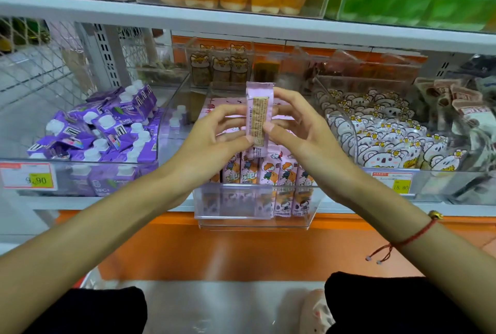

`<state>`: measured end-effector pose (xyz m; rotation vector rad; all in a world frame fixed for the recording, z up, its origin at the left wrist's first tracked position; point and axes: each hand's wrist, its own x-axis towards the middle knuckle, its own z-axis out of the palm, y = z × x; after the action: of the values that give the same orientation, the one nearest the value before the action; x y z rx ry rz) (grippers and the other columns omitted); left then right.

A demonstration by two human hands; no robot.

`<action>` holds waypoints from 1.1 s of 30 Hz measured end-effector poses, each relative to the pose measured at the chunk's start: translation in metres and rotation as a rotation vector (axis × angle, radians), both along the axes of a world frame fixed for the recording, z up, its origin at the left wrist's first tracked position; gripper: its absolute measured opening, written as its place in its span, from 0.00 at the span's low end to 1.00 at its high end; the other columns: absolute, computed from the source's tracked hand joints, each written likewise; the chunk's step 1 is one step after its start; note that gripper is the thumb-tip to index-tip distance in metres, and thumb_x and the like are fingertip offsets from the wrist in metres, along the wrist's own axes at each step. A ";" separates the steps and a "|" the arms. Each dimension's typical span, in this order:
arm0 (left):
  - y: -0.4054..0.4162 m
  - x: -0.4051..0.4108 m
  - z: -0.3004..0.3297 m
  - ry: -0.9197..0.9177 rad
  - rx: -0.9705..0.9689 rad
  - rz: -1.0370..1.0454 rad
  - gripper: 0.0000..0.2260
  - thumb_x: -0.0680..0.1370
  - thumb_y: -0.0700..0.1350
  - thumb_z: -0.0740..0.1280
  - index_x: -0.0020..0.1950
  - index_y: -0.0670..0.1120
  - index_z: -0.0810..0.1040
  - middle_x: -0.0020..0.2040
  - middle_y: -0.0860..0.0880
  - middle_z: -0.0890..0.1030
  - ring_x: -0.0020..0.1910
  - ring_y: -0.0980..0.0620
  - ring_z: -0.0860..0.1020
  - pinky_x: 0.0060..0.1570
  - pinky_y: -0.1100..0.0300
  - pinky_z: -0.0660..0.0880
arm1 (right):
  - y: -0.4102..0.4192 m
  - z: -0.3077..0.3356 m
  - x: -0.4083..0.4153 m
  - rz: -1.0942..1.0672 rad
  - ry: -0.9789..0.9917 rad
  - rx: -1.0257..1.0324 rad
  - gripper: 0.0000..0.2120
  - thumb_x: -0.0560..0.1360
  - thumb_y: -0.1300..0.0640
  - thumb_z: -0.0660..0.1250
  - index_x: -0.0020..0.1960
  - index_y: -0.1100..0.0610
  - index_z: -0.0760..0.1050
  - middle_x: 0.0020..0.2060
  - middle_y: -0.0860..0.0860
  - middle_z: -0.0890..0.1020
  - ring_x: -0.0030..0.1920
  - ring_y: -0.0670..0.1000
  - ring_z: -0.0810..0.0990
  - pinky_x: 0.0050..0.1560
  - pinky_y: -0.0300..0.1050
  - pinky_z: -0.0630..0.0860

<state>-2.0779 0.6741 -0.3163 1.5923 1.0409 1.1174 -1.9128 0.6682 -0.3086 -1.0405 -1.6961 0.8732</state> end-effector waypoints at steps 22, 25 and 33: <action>0.013 -0.012 0.010 -0.266 -0.113 0.076 0.19 0.78 0.46 0.67 0.68 0.48 0.72 0.58 0.50 0.82 0.56 0.55 0.81 0.51 0.62 0.79 | 0.002 0.005 0.002 0.251 0.325 -0.514 0.20 0.73 0.48 0.64 0.60 0.58 0.76 0.48 0.54 0.85 0.43 0.48 0.83 0.48 0.42 0.80; 0.012 -0.012 0.012 -0.252 -0.092 0.068 0.14 0.77 0.44 0.68 0.62 0.48 0.77 0.58 0.49 0.82 0.58 0.54 0.80 0.56 0.59 0.78 | 0.005 0.002 0.002 0.164 0.194 -0.411 0.16 0.77 0.52 0.64 0.60 0.61 0.76 0.48 0.55 0.85 0.42 0.49 0.82 0.50 0.43 0.78; 0.014 -0.020 0.025 -0.005 0.191 0.067 0.17 0.72 0.40 0.73 0.59 0.47 0.74 0.52 0.51 0.83 0.48 0.59 0.82 0.48 0.67 0.78 | 0.011 -0.012 0.017 -0.053 -0.419 0.075 0.19 0.77 0.54 0.67 0.67 0.55 0.71 0.59 0.49 0.79 0.59 0.47 0.76 0.61 0.42 0.71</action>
<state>-2.0981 0.6879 -0.2916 1.7133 1.0151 1.2981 -1.8959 0.6794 -0.3204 -1.2742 -2.0183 0.5770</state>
